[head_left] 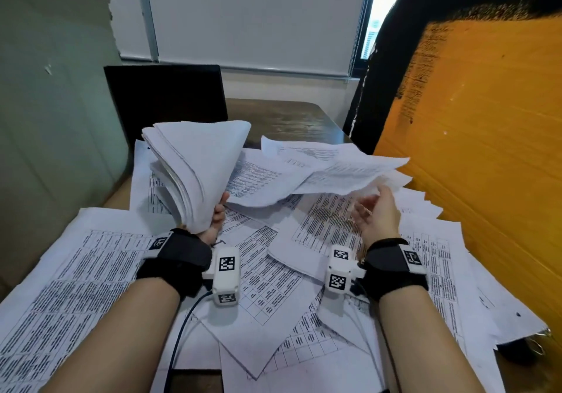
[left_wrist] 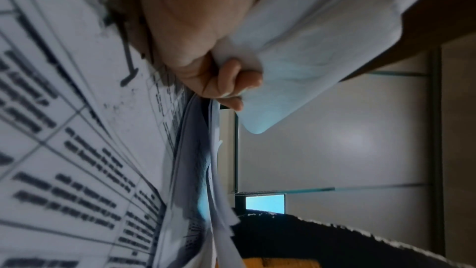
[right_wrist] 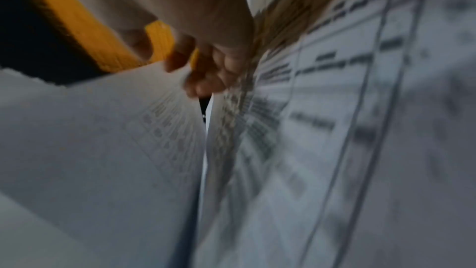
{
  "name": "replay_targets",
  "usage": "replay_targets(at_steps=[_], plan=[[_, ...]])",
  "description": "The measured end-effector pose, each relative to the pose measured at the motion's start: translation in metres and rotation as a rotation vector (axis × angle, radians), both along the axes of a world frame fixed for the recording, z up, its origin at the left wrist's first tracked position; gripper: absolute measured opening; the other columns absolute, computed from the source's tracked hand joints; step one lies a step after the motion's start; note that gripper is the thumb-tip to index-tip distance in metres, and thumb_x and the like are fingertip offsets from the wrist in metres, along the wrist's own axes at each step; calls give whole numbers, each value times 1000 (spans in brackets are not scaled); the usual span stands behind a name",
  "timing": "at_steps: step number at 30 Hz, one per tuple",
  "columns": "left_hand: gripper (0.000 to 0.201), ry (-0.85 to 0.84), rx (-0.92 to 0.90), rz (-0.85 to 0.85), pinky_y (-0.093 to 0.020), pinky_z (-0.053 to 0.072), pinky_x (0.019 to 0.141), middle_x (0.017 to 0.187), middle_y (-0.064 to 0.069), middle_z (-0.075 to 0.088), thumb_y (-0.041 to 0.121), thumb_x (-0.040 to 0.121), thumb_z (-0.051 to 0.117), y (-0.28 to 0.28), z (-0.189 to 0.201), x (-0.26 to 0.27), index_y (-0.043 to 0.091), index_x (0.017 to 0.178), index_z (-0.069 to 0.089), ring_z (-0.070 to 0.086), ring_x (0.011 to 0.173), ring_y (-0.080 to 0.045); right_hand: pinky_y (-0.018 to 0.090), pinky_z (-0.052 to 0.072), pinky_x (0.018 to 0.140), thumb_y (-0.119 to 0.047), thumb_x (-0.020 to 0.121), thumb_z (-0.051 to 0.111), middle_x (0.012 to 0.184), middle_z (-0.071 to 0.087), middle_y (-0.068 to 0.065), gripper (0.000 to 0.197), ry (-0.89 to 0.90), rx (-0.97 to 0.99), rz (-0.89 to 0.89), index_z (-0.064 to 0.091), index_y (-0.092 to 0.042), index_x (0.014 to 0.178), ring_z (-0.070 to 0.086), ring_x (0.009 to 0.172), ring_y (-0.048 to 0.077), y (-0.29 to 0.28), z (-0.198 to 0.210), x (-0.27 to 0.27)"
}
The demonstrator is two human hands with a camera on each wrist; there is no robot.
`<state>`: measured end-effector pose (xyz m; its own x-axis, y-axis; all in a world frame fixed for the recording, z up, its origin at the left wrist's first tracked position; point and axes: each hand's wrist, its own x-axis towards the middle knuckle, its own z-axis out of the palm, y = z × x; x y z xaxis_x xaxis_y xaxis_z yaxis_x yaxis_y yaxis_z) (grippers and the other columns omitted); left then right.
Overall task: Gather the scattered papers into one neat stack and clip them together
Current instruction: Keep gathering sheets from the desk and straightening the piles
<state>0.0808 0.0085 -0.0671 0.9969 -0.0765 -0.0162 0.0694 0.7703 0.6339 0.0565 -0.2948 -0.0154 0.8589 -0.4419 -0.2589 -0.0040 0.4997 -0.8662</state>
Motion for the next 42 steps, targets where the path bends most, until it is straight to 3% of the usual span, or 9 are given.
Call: replay_targets(at_steps=[4,8,11,16,19,25,29,34,42], plan=[[28,-26,428,168,-17,54,58,91,-11,66,18,104,31,-13,11,-16,6,111,55,67,69,-5,43,58,83,-62,77,68,103,59,4,58,71,-101,187,51,-22,116,69,89,25,5,-5,1],[31,69,511,266,-14,52,56,78,8,66,19,104,27,-22,30,-31,8,106,56,61,60,2,58,57,75,-47,75,77,117,66,14,60,53,65,310,57,-19,124,69,97,36,5,-7,8],[30,65,655,325,-39,54,82,116,-15,64,9,99,44,-30,36,-19,4,129,47,61,96,-25,34,58,49,3,87,63,107,63,22,35,181,-153,192,53,13,119,69,71,27,6,-13,11],[37,145,695,186,-45,51,87,122,-19,60,3,98,46,-23,24,-12,6,134,45,60,107,-34,34,39,98,-17,103,42,137,49,19,43,5,-628,-263,37,2,141,49,123,31,1,6,2],[37,210,763,173,-53,44,101,127,-17,58,4,98,46,-20,19,-10,4,135,44,57,113,-34,27,35,107,-24,103,43,142,48,8,45,-213,-511,-327,37,-8,145,45,133,24,-6,15,1],[35,245,910,149,-52,46,93,99,-17,60,21,102,39,-20,15,-9,0,128,49,57,94,-33,23,55,55,-6,99,48,105,69,14,28,-102,-160,259,51,3,126,71,74,16,4,10,1],[52,298,910,156,-37,40,87,106,-13,52,38,101,36,-22,20,-11,-1,134,44,50,98,-27,40,58,79,-8,98,51,112,67,18,25,88,-465,552,55,1,122,69,94,31,19,4,-2],[80,349,713,108,-51,39,106,140,-8,52,70,85,39,-15,13,-5,13,141,43,50,126,-31,43,52,88,-4,94,57,107,66,20,28,193,-662,622,58,6,120,64,99,35,25,-1,-4],[37,217,1002,138,-39,53,83,106,-18,65,4,93,56,-21,10,-7,-6,127,49,62,88,-28,23,44,54,-7,90,62,95,65,9,19,193,-883,707,62,-7,110,58,71,17,32,2,-8]])
